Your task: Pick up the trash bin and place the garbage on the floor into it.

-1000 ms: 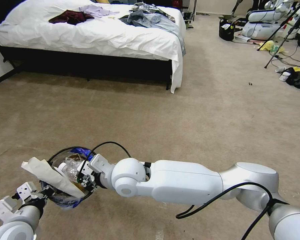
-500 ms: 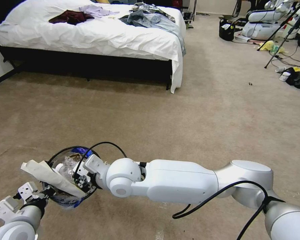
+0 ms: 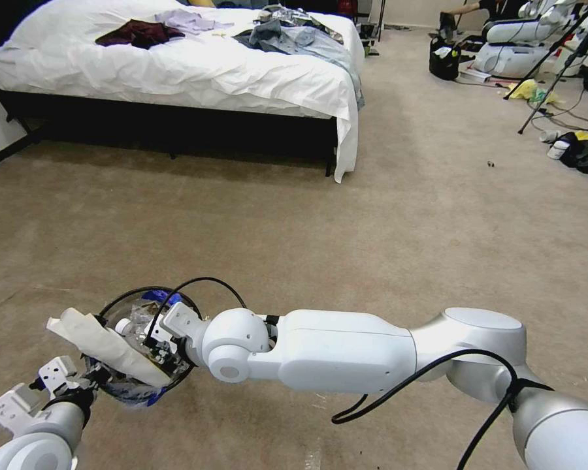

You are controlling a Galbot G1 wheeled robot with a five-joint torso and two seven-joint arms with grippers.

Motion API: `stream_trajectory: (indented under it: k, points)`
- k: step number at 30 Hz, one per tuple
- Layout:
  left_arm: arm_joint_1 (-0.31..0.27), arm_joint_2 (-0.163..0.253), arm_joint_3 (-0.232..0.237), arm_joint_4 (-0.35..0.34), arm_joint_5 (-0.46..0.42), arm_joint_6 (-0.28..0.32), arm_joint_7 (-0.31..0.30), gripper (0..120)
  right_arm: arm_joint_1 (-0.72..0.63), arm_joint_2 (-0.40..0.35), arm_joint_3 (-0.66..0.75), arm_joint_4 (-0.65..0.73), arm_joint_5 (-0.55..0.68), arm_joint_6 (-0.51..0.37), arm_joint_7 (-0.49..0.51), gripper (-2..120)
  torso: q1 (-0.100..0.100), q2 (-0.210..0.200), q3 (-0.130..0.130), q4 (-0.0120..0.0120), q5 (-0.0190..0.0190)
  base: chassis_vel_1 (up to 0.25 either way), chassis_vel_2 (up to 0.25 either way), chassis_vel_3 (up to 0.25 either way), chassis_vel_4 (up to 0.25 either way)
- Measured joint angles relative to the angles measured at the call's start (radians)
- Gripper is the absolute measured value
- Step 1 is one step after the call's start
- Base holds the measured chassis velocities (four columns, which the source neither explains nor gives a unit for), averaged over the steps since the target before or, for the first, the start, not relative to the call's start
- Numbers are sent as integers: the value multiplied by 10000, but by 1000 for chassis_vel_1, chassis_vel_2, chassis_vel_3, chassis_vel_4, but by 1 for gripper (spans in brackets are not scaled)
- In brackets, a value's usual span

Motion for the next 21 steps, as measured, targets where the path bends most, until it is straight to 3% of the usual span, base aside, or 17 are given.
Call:
stream_trajectory:
  k: [21]
  points:
    - [86, -39, -70, 0, 49, -38, 20, 0, -210, 244, 11, -294, -212, 4, 10, 18, 0, 0, 0, 0, 0, 0, 0, 0, 0]
